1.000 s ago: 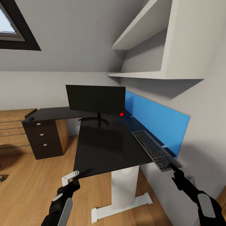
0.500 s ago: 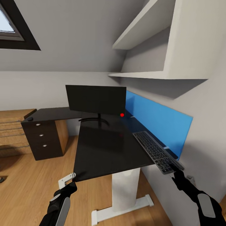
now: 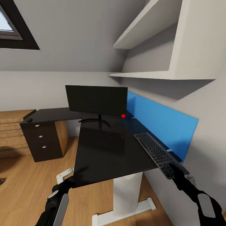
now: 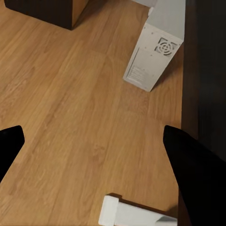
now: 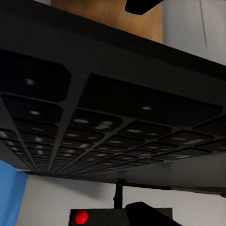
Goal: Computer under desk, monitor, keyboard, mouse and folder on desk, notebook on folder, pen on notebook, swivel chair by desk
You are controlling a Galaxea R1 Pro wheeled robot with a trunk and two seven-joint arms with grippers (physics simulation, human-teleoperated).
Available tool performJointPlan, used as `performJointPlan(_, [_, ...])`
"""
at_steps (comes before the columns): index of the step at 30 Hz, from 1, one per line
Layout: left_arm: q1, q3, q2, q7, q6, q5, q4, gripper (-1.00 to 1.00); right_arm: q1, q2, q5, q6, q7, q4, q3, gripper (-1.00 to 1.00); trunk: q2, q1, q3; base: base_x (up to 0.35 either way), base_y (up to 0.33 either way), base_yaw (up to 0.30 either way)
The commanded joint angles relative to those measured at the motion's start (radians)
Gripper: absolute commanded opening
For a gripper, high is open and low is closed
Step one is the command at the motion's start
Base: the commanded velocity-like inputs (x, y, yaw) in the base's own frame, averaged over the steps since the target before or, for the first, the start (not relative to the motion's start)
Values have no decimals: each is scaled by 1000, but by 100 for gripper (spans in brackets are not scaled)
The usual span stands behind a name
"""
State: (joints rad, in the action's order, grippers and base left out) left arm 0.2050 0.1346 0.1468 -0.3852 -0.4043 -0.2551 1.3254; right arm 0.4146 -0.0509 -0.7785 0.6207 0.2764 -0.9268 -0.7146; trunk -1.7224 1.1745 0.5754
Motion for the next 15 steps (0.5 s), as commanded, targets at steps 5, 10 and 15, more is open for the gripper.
performJointPlan(5, [1, 0, 1, -4, -3, -15, 0, 100, 1, 0, -1, 8, 2, -1, 4, -100, -1, 0, 1, 1, 0, 0])
performJointPlan(10, [1, 0, 0, -4, -3, -15, 0, 100, 1, 0, -1, 8, 1, -2, 11, -100, -1, 0, 1, 0, 0, 0])
performJointPlan(15, [1, 0, 1, -4, -4, -15, -2, 100, 1, 0, 0, 7, 3, -4, 12, -100, -1, 0, 1, 0, 0, 0])
